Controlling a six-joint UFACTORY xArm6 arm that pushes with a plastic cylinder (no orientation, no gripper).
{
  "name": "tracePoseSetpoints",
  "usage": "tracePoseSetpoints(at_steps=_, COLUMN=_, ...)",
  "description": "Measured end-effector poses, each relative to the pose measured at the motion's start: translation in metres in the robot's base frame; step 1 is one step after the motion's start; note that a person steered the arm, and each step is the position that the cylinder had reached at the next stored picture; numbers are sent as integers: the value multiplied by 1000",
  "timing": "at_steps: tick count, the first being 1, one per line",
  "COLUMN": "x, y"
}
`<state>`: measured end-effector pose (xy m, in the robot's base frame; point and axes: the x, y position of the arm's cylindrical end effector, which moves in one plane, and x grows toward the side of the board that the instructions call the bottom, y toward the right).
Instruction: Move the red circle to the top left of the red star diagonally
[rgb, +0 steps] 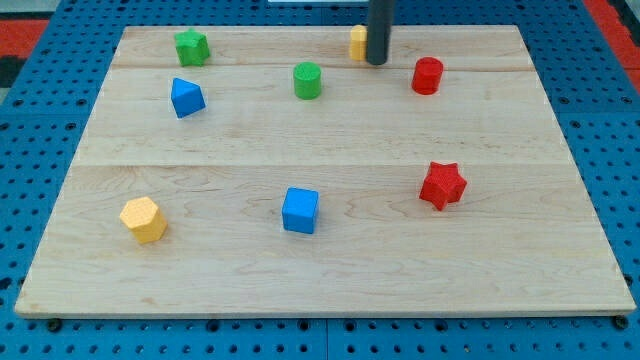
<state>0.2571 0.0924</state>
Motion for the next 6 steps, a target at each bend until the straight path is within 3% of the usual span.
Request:
tracePoseSetpoints(at_steps=1, x=0, y=38)
tracePoseSetpoints(at_steps=3, x=12, y=59)
tracePoseSetpoints(at_steps=5, x=87, y=-4)
tracePoseSetpoints(at_steps=6, x=92, y=8)
